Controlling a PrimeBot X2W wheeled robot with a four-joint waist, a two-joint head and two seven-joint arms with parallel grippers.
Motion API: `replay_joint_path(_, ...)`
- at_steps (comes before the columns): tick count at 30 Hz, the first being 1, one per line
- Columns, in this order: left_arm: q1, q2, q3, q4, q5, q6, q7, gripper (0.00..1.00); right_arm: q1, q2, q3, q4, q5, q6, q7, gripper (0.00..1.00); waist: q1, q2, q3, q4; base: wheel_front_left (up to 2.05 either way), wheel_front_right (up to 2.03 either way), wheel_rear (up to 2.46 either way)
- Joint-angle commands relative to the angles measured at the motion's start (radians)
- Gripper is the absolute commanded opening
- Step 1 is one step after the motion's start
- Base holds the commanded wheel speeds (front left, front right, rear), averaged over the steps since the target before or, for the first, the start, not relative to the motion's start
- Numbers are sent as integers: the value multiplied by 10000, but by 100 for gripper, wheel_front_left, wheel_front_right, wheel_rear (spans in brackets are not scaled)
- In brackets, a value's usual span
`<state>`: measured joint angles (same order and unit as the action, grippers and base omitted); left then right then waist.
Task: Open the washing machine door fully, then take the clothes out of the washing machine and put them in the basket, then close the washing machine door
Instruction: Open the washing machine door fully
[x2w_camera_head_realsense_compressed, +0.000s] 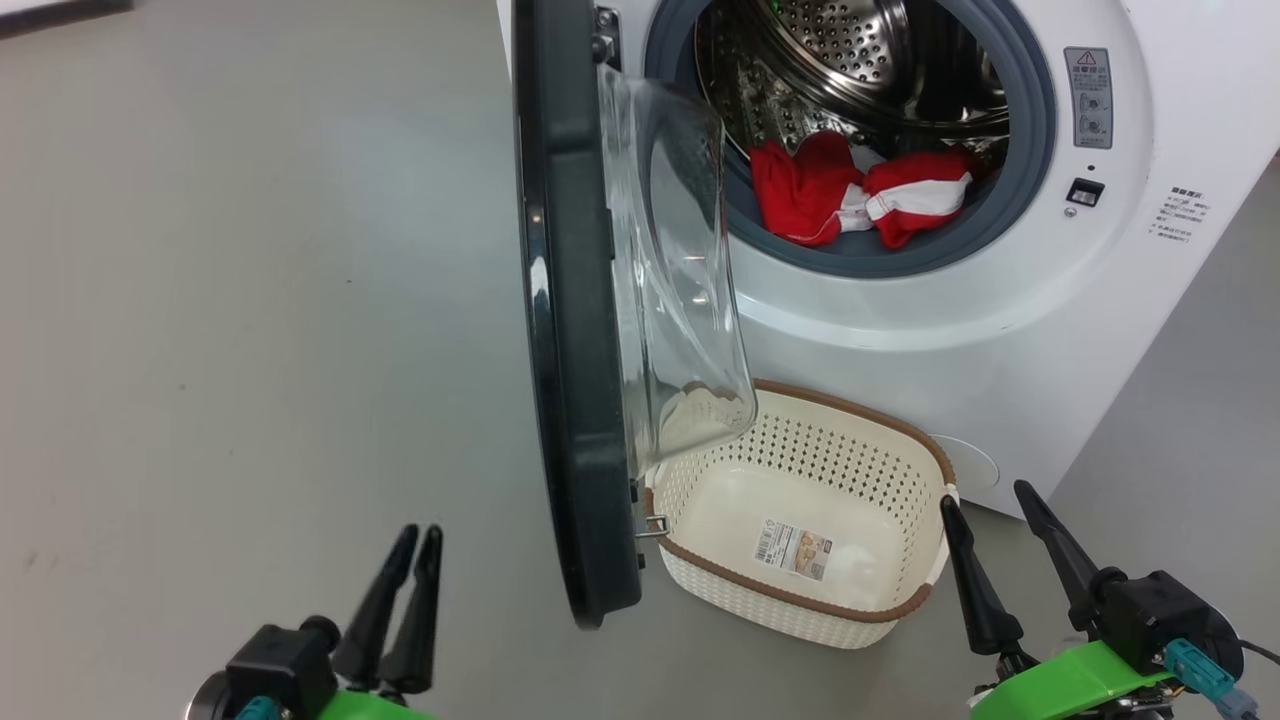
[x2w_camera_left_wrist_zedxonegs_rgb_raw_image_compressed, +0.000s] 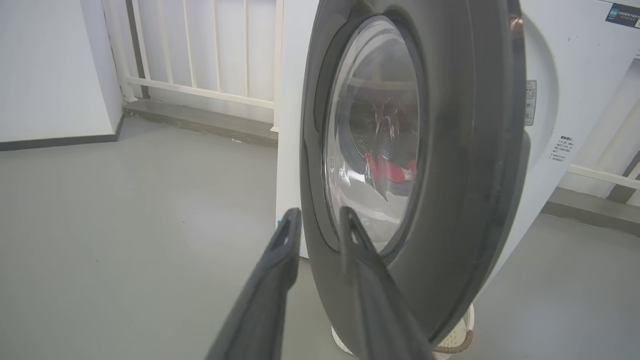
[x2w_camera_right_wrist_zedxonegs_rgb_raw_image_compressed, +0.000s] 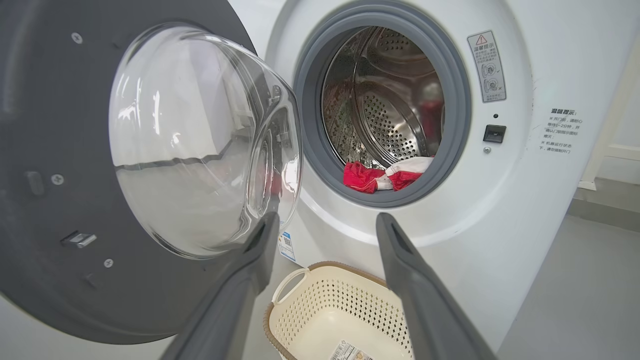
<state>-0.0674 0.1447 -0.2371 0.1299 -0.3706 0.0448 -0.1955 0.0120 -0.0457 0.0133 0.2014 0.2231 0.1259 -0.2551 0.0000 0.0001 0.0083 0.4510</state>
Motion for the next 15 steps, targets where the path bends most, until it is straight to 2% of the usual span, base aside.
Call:
replay_joint_path(1, -497, 185, 278, -208, 93, 43, -43, 0, -215, -46, 233, -299, 89, 48, -39, 100, 0, -1, 33, -12, 0, 0, 0)
replay_joint_path(10, -1469, 214, 166, -476, 200, -21, -54, 0, -338, -45, 266, -208, 124, 48, -10, 100, 0, -1, 92, -82, 0, 0, 0)
replay_joint_path(15, -2141, 200, 222, -938, 325, 109, -126, 0, -385, -45, 309, -229, 79, 48, 39, 100, 0, -1, 90, -195, 0, 0, 0)
